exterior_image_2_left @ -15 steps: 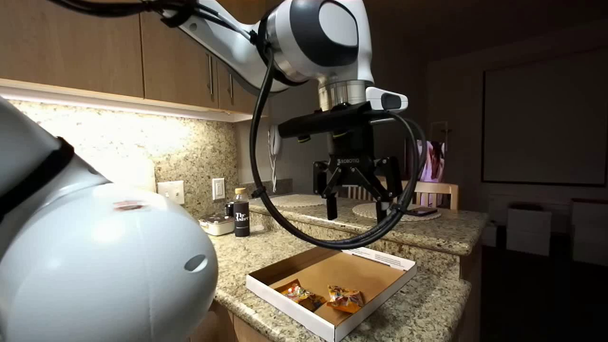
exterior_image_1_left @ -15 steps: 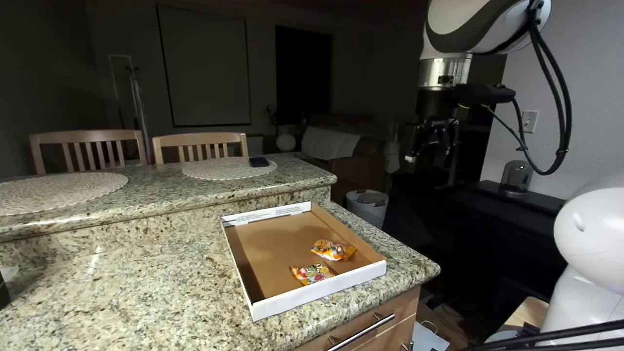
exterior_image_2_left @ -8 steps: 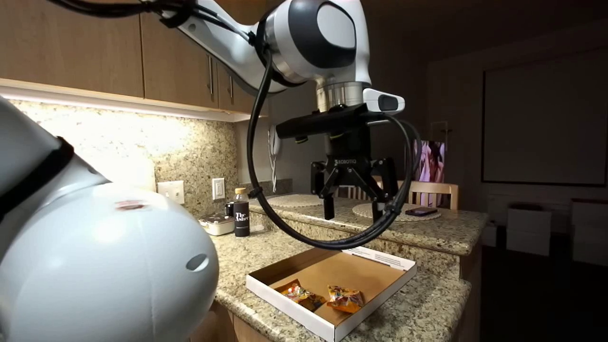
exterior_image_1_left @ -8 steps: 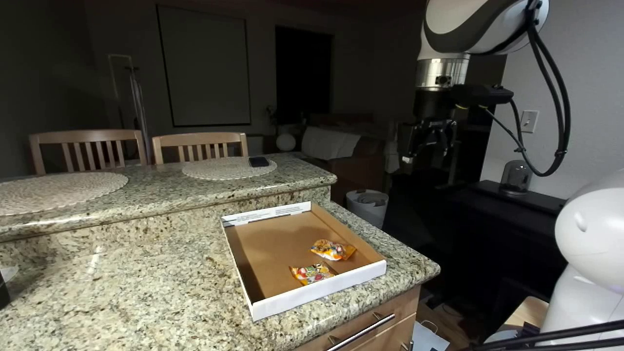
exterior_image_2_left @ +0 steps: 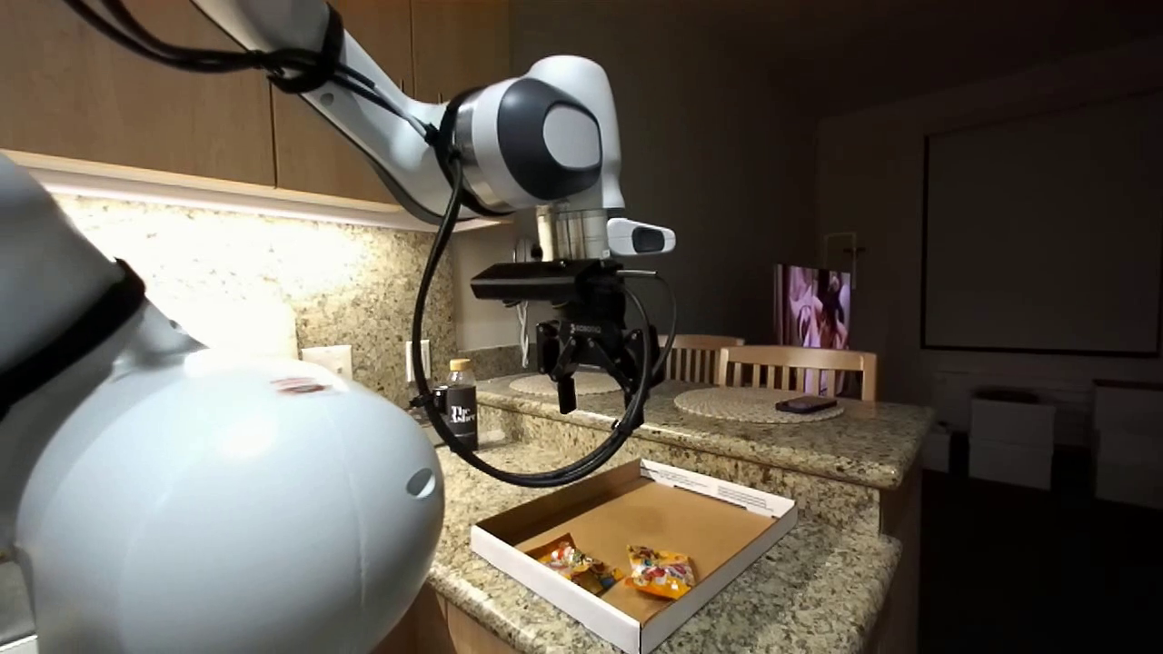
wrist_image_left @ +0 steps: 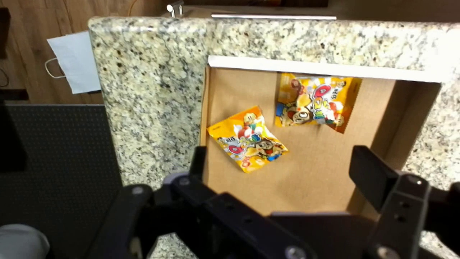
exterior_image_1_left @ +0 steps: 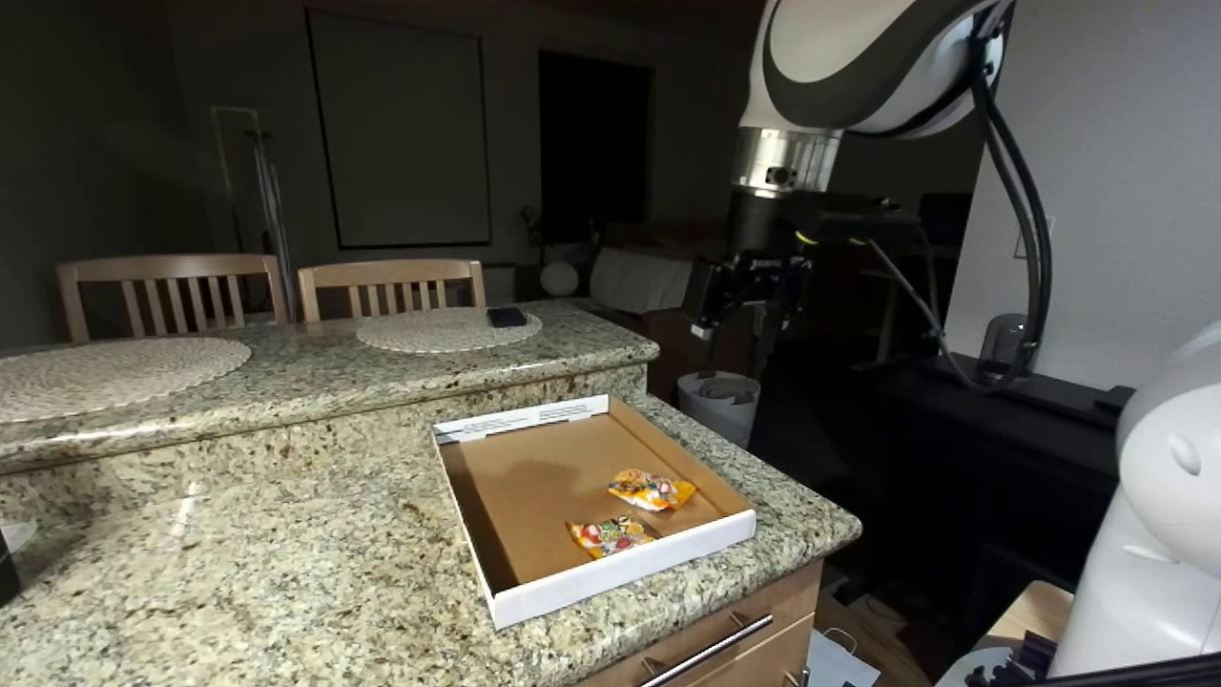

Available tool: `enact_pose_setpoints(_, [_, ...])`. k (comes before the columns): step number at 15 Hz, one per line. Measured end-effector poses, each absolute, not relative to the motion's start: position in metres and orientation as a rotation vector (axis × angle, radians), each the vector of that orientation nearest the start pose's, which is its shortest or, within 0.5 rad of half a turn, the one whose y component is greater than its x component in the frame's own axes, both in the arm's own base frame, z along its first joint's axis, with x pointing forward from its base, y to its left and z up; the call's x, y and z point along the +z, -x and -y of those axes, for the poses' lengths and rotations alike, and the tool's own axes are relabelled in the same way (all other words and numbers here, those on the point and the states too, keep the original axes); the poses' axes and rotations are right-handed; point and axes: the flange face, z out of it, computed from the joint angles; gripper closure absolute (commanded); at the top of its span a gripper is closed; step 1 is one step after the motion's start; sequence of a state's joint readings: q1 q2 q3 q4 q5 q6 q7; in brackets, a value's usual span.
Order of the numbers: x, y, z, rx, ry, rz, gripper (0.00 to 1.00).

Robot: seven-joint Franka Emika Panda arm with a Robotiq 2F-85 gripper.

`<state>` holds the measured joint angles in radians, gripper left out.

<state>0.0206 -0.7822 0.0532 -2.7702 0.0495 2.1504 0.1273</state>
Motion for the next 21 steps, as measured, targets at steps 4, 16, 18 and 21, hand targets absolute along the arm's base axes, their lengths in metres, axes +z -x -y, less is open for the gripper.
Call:
enact_pose_setpoints(4, [0.440,-0.370,-0.053,-0.324,3.119,-0.149,0.00])
enact_pose_setpoints(16, [0.298,-0.487,-0.066,-0.056,3.285,-0.101,0.00])
enact_pose_setpoints(18, [0.276,-0.491,-0.066,0.006,3.303,-0.065,0.00])
enact_pose_setpoints(21, [0.248,-0.495,-0.071,0.084,3.324,-0.011,0.00])
